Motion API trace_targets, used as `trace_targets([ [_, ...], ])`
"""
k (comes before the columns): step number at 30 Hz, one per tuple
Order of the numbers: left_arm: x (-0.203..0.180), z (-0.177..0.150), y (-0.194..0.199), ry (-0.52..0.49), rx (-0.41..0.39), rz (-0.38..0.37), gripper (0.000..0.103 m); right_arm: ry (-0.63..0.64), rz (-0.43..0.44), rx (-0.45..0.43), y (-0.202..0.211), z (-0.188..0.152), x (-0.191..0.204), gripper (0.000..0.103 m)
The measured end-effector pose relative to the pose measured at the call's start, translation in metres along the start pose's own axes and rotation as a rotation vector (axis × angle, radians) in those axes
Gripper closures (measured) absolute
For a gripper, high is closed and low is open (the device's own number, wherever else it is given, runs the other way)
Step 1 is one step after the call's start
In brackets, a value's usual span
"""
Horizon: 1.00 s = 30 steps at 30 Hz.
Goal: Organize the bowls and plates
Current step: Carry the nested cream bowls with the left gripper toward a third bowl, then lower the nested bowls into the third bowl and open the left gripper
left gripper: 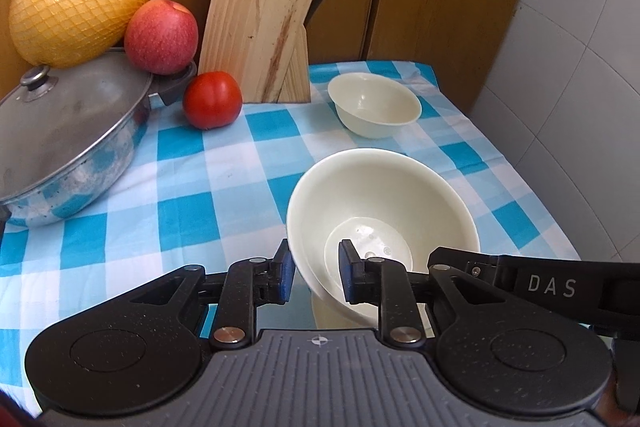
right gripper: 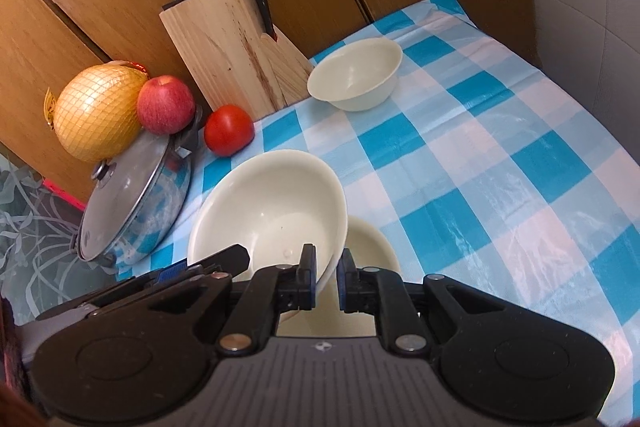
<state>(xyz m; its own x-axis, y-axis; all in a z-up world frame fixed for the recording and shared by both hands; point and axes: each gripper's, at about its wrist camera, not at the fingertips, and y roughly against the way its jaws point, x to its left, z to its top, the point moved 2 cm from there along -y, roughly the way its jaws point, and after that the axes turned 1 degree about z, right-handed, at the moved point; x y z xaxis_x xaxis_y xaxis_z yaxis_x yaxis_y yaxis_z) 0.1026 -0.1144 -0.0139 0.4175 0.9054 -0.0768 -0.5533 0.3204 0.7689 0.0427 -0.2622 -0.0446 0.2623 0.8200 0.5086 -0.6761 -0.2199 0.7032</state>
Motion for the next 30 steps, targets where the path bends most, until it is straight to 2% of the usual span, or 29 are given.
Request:
trace_targets([
  [12,-0.005,-0.012,-0.001,-0.025,0.037,-0.009,0.071,0.013,-0.035,0.019,0.005,-0.011,-0.001,0.089],
  [14,-0.006,-0.013,-0.001,-0.038,0.040,-0.007,0.066,0.021,-0.062,0.017,0.006,-0.012,-0.001,0.087],
  [15,-0.006,-0.013,0.000,-0.046,0.037,0.003,0.059,0.026,-0.081,0.007,0.008,-0.013,-0.001,0.084],
  [18,-0.005,-0.012,0.002,-0.068,0.007,0.047,0.050,0.052,-0.117,-0.053,0.020,-0.011,-0.001,0.081],
  [21,0.001,-0.008,0.003,-0.050,-0.001,0.047,0.048,0.044,-0.118,-0.094,0.028,-0.004,-0.005,0.080],
  [30,0.002,0.008,-0.004,-0.033,-0.012,0.055,0.043,0.053,-0.145,-0.116,0.014,0.020,-0.012,0.080],
])
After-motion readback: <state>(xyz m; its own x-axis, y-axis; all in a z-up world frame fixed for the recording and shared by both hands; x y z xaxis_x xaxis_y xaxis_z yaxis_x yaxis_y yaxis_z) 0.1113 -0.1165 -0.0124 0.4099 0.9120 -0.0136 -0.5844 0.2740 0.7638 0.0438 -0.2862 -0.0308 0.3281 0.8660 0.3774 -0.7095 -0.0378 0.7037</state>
